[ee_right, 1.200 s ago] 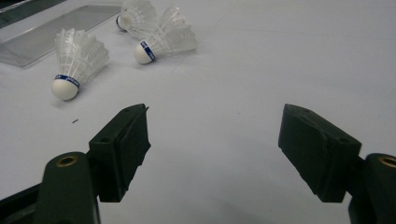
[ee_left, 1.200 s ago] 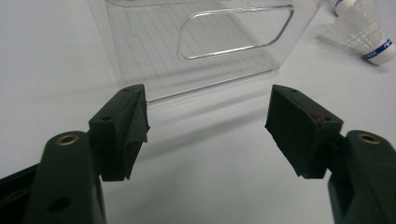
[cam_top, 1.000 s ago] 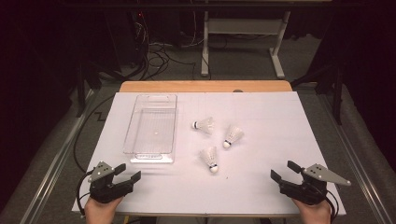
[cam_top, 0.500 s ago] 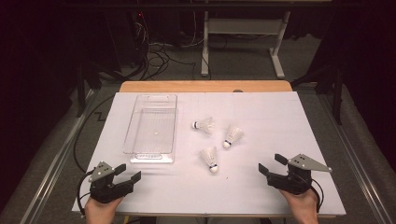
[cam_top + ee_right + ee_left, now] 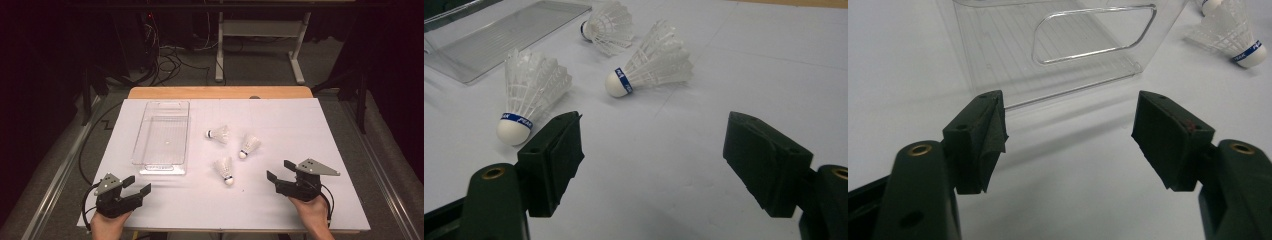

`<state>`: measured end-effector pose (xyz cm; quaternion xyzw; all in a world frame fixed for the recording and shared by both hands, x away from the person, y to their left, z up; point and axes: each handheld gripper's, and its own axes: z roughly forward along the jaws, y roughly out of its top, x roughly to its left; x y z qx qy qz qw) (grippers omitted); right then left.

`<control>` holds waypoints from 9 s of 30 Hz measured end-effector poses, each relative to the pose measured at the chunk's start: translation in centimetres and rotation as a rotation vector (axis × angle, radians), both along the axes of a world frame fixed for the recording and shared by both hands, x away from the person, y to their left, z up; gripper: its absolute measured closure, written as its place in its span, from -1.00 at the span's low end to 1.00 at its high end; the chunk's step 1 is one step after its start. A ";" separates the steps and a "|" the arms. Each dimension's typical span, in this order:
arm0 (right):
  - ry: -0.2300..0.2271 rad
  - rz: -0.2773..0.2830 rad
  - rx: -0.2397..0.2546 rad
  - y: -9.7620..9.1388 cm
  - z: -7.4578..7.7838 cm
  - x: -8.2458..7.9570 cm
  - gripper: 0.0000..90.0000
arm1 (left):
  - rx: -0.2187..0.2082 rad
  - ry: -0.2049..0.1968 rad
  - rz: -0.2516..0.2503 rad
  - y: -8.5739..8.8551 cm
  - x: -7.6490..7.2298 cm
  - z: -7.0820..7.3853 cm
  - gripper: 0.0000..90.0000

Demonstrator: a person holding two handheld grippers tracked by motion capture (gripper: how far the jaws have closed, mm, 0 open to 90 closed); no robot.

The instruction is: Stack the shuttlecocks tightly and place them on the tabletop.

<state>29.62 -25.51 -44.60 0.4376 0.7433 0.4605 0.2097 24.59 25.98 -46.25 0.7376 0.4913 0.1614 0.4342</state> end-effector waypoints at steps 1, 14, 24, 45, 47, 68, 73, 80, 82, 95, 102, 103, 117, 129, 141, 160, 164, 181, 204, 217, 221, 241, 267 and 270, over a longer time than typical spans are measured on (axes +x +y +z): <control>0.000 0.002 0.001 0.1 0.0 0.1 -0.45 | 0.000 0.000 -0.001 0.0 0.0 0.0 -0.32; -0.001 0.004 -0.003 1.5 -0.1 2.0 -0.45 | 0.000 0.005 -0.003 0.0 0.0 0.0 -0.33; 0.004 0.000 -0.014 1.9 0.2 3.2 -0.42 | -0.004 0.010 -0.009 -0.1 0.1 -0.1 -0.33; 0.045 -0.020 -0.019 2.6 1.1 6.0 -0.36 | -0.007 0.003 -0.007 0.0 0.0 0.0 -0.32; 0.056 -0.022 -0.021 2.6 1.2 6.4 -0.34 | -0.007 0.003 -0.007 0.0 0.0 0.0 -0.32; 0.160 0.005 -0.063 3.7 2.9 9.2 -0.13 | -0.005 0.000 -0.013 -0.1 0.1 0.0 -0.31; 0.178 0.001 -0.077 4.0 3.2 9.9 -0.08 | -0.001 0.001 -0.016 -0.1 0.1 0.0 -0.31; 0.206 0.003 -0.101 4.5 3.4 10.8 -0.04 | -0.001 0.003 -0.016 -0.1 0.1 0.0 -0.31; 0.212 0.004 -0.108 4.6 3.5 11.0 -0.02 | -0.001 0.003 -0.016 -0.1 0.1 0.0 -0.31; 0.285 0.017 -0.146 5.6 3.8 12.9 0.02 | -0.001 0.003 -0.018 -0.1 0.1 0.0 -0.31; 0.303 0.025 -0.203 6.4 3.7 13.7 0.06 | 0.001 0.004 -0.018 -0.1 0.1 0.0 -0.31; 0.313 0.029 -0.215 6.5 3.7 13.8 0.06 | 0.001 0.004 -0.018 -0.1 0.1 0.0 -0.31; 0.349 0.047 -0.250 7.4 3.6 14.4 0.26 | 0.002 0.004 -0.019 -0.1 0.1 0.0 -0.31; 0.377 0.063 -0.254 7.2 3.4 14.4 0.48 | 0.002 0.003 -0.022 -0.2 0.1 0.0 -0.31; 0.400 0.078 -0.258 6.9 3.5 14.2 0.71 | 0.000 0.002 -0.023 -0.2 0.1 0.0 -0.31; 0.436 0.120 -0.246 5.8 3.5 13.2 1.00 | 0.003 0.003 -0.021 -0.2 0.1 0.0 -0.31; 0.430 0.139 -0.219 5.8 3.7 13.0 1.00 | 0.003 0.004 -0.016 -0.2 0.1 -0.1 -0.31; 0.399 0.163 -0.157 5.3 4.9 12.5 1.00 | 0.004 0.001 -0.018 -0.2 0.1 -0.1 -0.31; 0.330 0.142 -0.091 6.3 5.4 13.4 1.00 | 0.011 -0.002 -0.014 -0.2 0.2 -0.1 -0.31; 0.332 0.120 -0.061 6.9 4.8 14.2 1.00 | 0.013 -0.002 -0.017 -0.2 0.2 -0.1 -0.30; 0.335 0.120 -0.060 7.3 4.5 14.6 1.00 | 0.016 -0.001 -0.019 -0.2 0.2 -0.1 -0.30; 0.321 0.126 -0.066 10.1 4.3 15.8 1.00 | 0.021 -0.004 -0.025 -0.3 0.2 -0.1 -0.30; 0.328 0.117 -0.079 11.7 3.0 16.6 1.00 | 0.024 -0.005 -0.030 -0.3 0.1 -0.1 -0.30; 0.340 0.115 -0.090 11.5 2.9 16.5 1.00 | 0.026 -0.006 -0.031 -0.4 0.1 -0.1 -0.29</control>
